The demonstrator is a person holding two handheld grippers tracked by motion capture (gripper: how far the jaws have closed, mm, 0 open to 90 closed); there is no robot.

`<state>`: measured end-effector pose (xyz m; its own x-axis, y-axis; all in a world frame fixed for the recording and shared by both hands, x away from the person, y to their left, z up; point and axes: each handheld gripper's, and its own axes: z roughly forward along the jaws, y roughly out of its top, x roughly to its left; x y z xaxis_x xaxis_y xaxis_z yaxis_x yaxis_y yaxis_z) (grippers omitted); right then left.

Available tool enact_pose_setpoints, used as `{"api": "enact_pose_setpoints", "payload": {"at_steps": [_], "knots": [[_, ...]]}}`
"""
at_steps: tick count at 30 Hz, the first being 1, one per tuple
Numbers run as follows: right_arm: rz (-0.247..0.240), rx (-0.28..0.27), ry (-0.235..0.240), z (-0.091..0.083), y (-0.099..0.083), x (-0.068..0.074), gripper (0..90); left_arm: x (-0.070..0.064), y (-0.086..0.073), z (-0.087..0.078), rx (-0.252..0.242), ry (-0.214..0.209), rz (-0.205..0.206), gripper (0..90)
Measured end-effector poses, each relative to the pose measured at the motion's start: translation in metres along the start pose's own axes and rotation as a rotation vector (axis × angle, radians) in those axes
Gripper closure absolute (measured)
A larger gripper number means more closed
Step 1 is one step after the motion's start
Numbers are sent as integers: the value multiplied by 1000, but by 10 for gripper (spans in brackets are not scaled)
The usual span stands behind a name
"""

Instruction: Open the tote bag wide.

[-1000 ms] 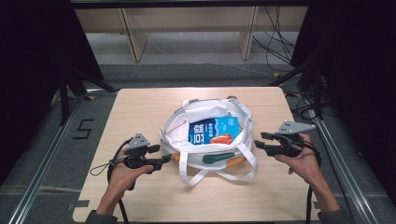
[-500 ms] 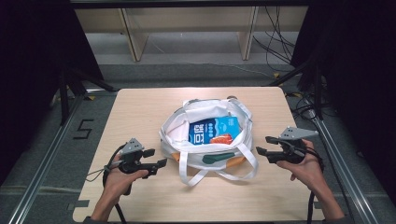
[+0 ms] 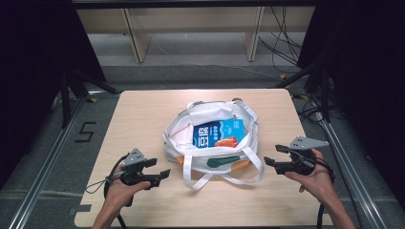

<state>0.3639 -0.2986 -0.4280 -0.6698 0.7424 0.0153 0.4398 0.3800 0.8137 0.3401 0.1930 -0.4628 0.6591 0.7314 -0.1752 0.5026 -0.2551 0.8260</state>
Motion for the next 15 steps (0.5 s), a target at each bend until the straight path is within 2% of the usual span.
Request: {"api": "enact_pose_setpoints", "payload": {"at_steps": [1,2,4,5,7,8,9,10,11,14,15], "knots": [[6,13,10,-1,-1,1,328,-2,-1,0,3,0,-17,279],[17,-6,2,0,-2,3,328,-3,-2,1,-1,-3,-22,278],[8,3,0,-2,-4,3,328,-4,-4,0,7,-7,1,277],[0,4,1,-3,-5,3,328,-6,-5,0,11,-5,1,277],[17,9,5,-4,-8,7,329,-8,-7,1,5,-18,-2,274],[-4,-6,3,-3,-9,6,328,-9,-8,1,13,-23,4,272],[-3,4,8,-5,-10,6,328,-11,-9,1,18,-24,-8,269],[25,9,10,-5,-12,10,328,-11,-10,2,14,-28,-9,269],[32,10,9,-5,-15,11,328,-13,-11,2,11,-26,-8,268],[-2,8,11,-7,-18,10,328,-15,-13,2,14,-26,-7,266],[31,16,11,-8,-19,13,327,-15,-13,1,19,-31,17,264]]}}
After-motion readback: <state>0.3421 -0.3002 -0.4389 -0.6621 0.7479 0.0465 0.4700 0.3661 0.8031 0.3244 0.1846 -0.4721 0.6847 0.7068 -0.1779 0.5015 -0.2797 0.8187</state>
